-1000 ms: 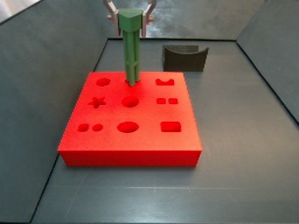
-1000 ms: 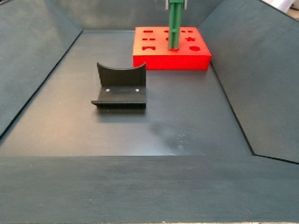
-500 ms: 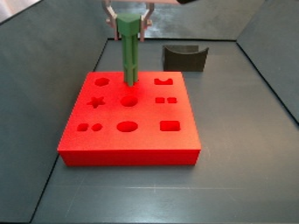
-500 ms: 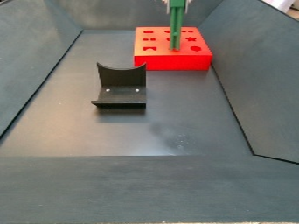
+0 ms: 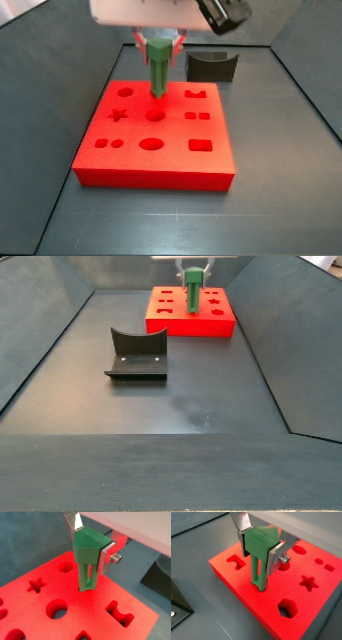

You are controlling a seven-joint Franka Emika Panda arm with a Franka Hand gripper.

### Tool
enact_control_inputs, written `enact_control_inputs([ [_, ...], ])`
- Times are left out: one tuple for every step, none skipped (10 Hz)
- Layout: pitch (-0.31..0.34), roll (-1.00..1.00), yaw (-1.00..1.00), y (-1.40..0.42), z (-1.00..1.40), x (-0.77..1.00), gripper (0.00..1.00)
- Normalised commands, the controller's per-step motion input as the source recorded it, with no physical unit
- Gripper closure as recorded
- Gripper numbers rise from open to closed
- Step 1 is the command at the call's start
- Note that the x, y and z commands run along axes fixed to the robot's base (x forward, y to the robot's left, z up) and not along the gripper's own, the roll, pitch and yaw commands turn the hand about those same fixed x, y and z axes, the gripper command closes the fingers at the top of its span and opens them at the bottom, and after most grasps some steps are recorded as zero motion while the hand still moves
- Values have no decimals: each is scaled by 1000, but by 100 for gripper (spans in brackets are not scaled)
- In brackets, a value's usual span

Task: Pick up the 3 prong object. Move up. Move to above the board. Insert the 3 prong object.
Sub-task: Insert the 3 prong object.

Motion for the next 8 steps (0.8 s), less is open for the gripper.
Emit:
enact_control_inputs([
  [0, 0, 37, 86, -1000, 157, 100],
  [-13, 0, 46, 86, -1000, 100, 100],
  [-163, -59, 23, 143, -709, 0, 100],
  [-13, -11, 0, 0, -74, 0, 100],
  [17, 0, 0, 0, 0, 0, 100],
  [-4, 0, 0, 0, 0, 0, 100],
  [-34, 0, 0, 0, -11, 0, 100],
  [-27, 0, 0, -6, -26, 0, 100],
])
